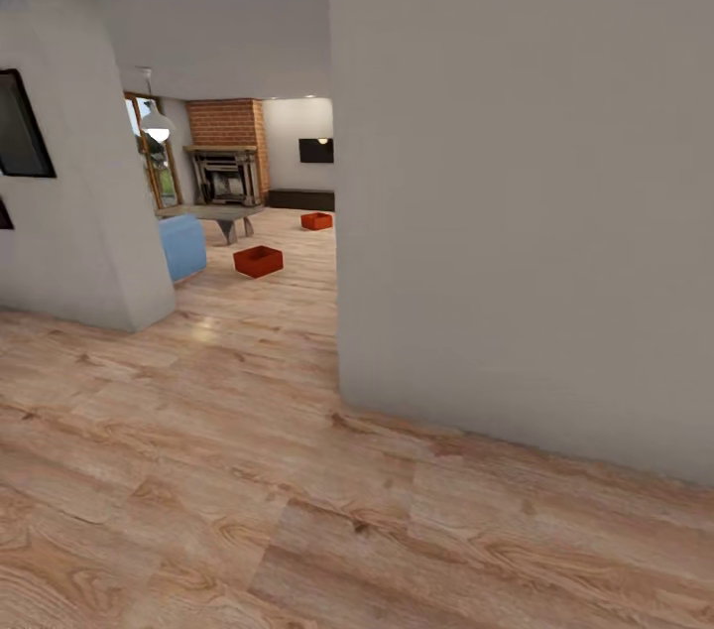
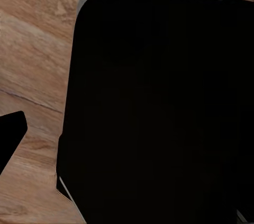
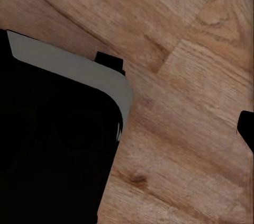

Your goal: Move the two storage containers from the living room to the garage. In the garage, place one container on the floor and stack the other container on top of it (either order is fine).

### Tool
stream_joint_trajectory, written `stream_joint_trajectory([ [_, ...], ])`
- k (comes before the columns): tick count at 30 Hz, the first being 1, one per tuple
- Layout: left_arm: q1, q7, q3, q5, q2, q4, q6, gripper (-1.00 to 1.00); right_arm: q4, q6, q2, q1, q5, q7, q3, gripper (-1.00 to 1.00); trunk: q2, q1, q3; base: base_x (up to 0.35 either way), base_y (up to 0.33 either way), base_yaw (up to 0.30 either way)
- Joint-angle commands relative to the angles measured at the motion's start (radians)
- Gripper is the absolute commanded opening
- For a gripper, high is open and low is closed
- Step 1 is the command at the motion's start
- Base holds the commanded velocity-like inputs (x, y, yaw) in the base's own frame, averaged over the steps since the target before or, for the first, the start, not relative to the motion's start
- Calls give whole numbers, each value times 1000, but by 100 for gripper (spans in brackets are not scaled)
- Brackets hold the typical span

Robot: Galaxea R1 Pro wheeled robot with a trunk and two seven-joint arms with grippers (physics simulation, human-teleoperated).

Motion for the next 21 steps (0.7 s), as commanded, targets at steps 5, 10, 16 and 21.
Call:
stream_joint_trajectory([
  [5, 0, 1, 2, 6, -1, 0, -2, 100, 3, -5, 1, -1, -7, -2, 9, 100, 0, 1, -1, 331, 0, 300],
  [10, 0, 1, 2, 6, 0, 0, -2, 100, 3, -5, 0, -1, -1, -2, 9, 100, 0, 1, -1, 331, 0, 300],
  [16, 0, 1, 2, 6, 0, 0, -2, 100, 3, -5, 1, -1, 1, -3, 10, 100, 0, 1, -1, 331, 0, 300],
  [21, 0, 1, 2, 6, 0, 0, -2, 100, 3, -5, 1, -1, 3, -3, 11, 100, 0, 1, -1, 331, 0, 300],
])
